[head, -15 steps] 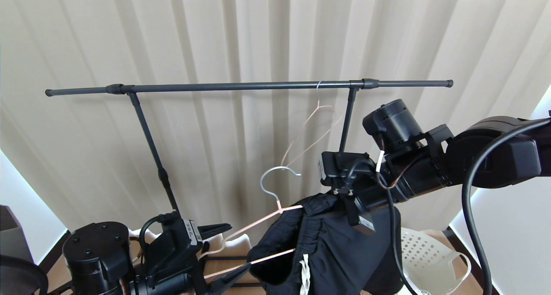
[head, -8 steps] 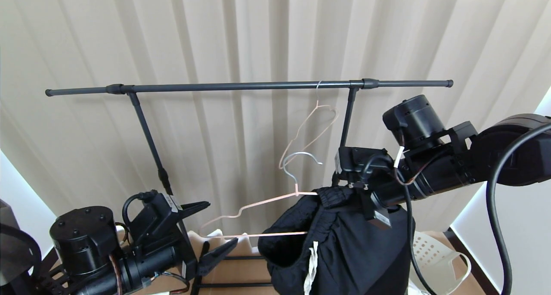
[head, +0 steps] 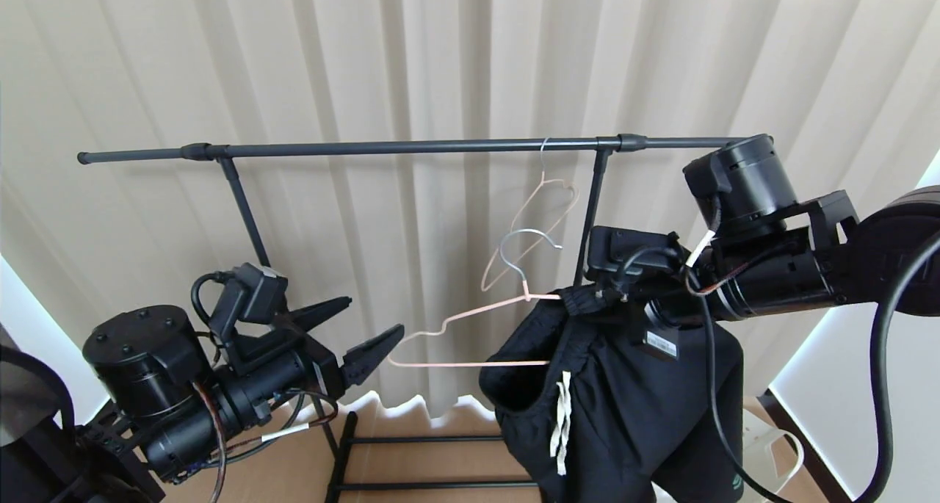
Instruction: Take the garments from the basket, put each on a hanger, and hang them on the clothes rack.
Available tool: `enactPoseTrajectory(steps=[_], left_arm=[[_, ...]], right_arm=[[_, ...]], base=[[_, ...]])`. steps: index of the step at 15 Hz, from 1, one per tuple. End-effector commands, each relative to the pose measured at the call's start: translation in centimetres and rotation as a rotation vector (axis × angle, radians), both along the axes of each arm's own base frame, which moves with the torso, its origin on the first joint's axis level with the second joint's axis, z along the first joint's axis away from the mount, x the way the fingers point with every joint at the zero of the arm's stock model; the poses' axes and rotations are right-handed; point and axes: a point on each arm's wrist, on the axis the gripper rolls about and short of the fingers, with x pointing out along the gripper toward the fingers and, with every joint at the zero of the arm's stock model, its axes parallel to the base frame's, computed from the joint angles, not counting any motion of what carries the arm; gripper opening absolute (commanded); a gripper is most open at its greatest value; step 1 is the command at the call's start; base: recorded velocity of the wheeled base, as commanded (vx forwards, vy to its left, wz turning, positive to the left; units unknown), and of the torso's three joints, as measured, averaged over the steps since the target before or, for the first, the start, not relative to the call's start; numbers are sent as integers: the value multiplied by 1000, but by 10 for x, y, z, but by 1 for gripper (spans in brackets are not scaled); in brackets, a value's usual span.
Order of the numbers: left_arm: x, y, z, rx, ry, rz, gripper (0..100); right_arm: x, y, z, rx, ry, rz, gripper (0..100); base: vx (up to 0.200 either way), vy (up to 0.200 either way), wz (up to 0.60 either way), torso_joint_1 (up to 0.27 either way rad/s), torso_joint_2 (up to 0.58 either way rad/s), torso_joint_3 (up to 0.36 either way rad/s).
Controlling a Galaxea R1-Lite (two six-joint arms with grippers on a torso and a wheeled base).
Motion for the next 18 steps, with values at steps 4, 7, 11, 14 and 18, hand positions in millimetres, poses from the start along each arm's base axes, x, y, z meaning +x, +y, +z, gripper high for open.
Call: enactPoseTrajectory(steps=[4, 7, 11, 14, 18], left_arm=[[5, -13, 32, 19, 198, 89, 100], [6, -28, 25, 78, 328, 89, 100], [11, -71, -12, 145, 429, 161, 100], [17, -80, -21, 113, 473, 183, 100], [26, -87, -25, 80, 486, 234, 100]], right_arm=[[-7, 3, 4, 15, -168, -90, 0], [-14, 0, 8, 93, -204, -148, 0], [-27, 9, 11, 185, -199, -153, 0], [-31, 12, 14, 216, -184, -162, 0], [-40, 20, 15, 224, -181, -126, 0]], base=[[0, 0, 0, 0, 0, 0], [0, 0, 0, 0, 0, 0], [0, 0, 0, 0, 0, 0], [0, 0, 0, 0, 0, 0], [0, 0, 0, 0, 0, 0]])
